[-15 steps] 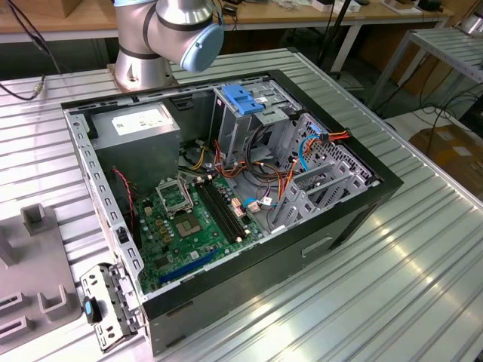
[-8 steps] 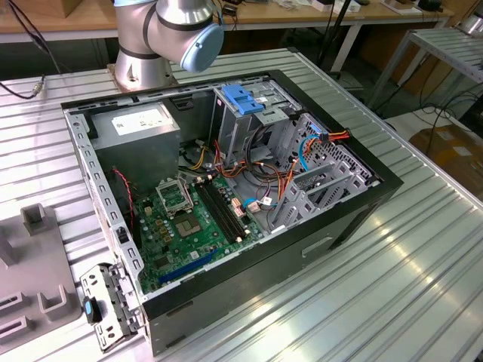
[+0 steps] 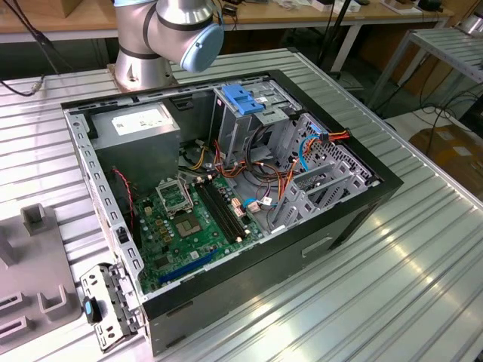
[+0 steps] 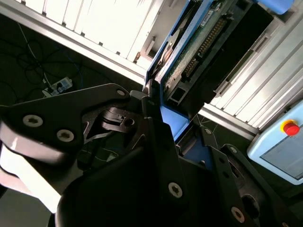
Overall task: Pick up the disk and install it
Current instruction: 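Pick up the disk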
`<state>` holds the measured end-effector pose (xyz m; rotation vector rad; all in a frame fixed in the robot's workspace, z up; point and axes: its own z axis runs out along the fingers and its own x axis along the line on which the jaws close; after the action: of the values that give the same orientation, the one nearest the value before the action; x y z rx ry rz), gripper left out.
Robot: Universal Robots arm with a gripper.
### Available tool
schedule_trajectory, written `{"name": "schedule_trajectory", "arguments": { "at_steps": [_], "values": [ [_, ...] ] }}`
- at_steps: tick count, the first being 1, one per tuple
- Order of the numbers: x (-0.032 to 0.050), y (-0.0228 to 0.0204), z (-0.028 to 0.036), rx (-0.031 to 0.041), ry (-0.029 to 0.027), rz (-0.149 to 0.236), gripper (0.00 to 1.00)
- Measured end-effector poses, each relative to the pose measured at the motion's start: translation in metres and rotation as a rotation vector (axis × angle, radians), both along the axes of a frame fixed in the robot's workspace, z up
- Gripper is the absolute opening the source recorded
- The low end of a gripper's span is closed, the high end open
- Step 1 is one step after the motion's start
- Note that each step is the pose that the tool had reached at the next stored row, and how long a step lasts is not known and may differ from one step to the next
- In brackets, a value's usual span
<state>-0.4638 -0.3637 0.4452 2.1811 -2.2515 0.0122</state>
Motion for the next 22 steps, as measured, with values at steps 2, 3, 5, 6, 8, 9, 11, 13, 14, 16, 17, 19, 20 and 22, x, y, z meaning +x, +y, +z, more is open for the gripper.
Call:
{"name": "schedule_trajectory", "arguments": {
  "at_steps": [2,3,5,6,8,9,11,13,14,16,17,19,20,22],
  "values": [
    [0.0001,0.0000,0.0012,0.0000,0.0002,0.000,0.37],
    [0.0001,0.0000,0.0019,0.0000,0.0003,0.000,0.37],
    [0.0002,0.0000,0.0032,0.0000,0.0005,0.000,0.37],
    [0.0002,0.0000,0.0039,0.0000,0.0005,0.000,0.37],
    [0.0003,0.0000,0.0059,0.0000,0.0008,0.000,0.37],
    [0.0003,0.0000,0.0064,0.0000,0.0007,0.000,0.37],
    [0.0003,0.0000,0.0078,0.0000,0.0008,0.000,0.37],
    [0.0004,0.0000,0.0096,0.0000,0.0010,0.000,0.37],
    [0.0004,0.0000,0.0105,0.0000,0.0011,0.000,0.37],
    [0.0004,0.0000,0.0123,0.0000,0.0012,0.000,0.37],
    [0.0004,0.0000,0.0131,0.0000,0.0012,0.000,0.37],
    [0.0005,0.0000,0.0159,0.0000,0.0014,0.000,0.37],
    [0.0005,0.0000,0.0170,0.0001,0.0013,0.000,0.37],
    [0.0005,0.0000,0.0186,0.0000,0.0014,0.000,0.37]
  ]
}}
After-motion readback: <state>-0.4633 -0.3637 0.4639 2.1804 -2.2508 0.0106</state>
